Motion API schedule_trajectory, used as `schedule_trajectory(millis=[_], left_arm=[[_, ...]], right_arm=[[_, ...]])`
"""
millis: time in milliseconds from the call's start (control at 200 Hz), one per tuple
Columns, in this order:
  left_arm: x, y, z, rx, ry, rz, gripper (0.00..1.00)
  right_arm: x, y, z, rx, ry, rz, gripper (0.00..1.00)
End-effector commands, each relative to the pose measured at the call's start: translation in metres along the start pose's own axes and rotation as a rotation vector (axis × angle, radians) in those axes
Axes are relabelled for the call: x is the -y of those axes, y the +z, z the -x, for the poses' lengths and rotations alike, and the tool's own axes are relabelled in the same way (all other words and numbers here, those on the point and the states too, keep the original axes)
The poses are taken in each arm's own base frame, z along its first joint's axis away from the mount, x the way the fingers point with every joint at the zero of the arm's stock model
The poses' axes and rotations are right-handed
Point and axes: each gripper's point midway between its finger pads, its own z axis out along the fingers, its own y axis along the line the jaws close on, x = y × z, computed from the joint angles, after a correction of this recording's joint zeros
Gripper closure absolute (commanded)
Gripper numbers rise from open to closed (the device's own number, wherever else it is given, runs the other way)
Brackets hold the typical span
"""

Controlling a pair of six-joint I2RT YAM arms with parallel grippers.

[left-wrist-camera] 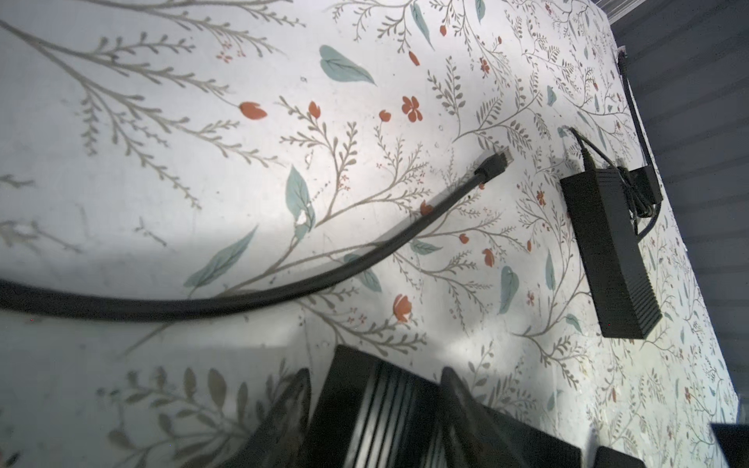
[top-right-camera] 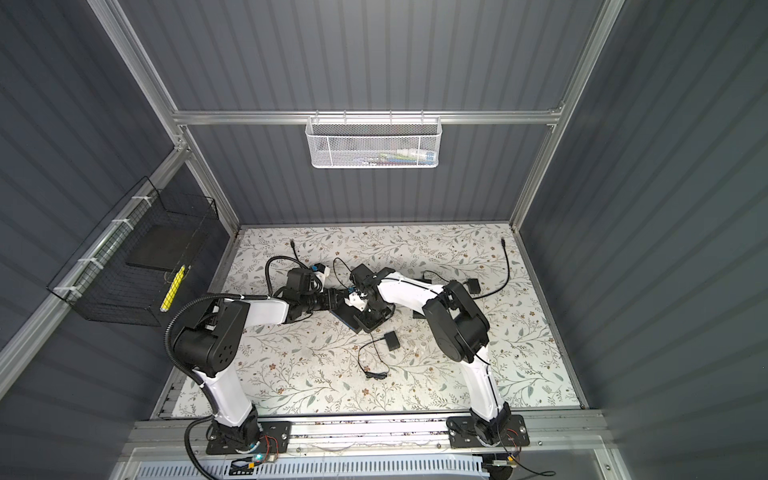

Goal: Insert the plug into the switch port

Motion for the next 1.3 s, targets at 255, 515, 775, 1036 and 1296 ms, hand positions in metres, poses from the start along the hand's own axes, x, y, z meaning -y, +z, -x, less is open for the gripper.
schedule_trajectory(millis=[255,515,775,1036,1296], left_arm=[[-0.020,-0.021,-0.097,-0.349,-0.213,0.077,0.50],[-0.022,-0.032,-0.080,-0.320,-0.191,0.105,0.50],[-0.016,-0.047,-0.052,-0.257,-0.166,0.107,0.49],[-0.012,-0.091,0.007,-0.085,-0.167,0.091,0.48],[-0.009,-0.143,0.045,0.097,-0.194,0.104,0.47]], right_arm=[[0.000,-0.038,0.028,0.317,-0.058,-0.047,0.77],[0.027,-0.061,-0.031,0.283,0.139,-0.108,0.71],[0.026,-0.062,-0.066,0.204,0.250,-0.094,0.60],[0.016,-0.049,-0.081,0.137,0.252,-0.086,0.24],[0.026,-0.028,-0.094,0.082,0.255,-0.154,0.28]])
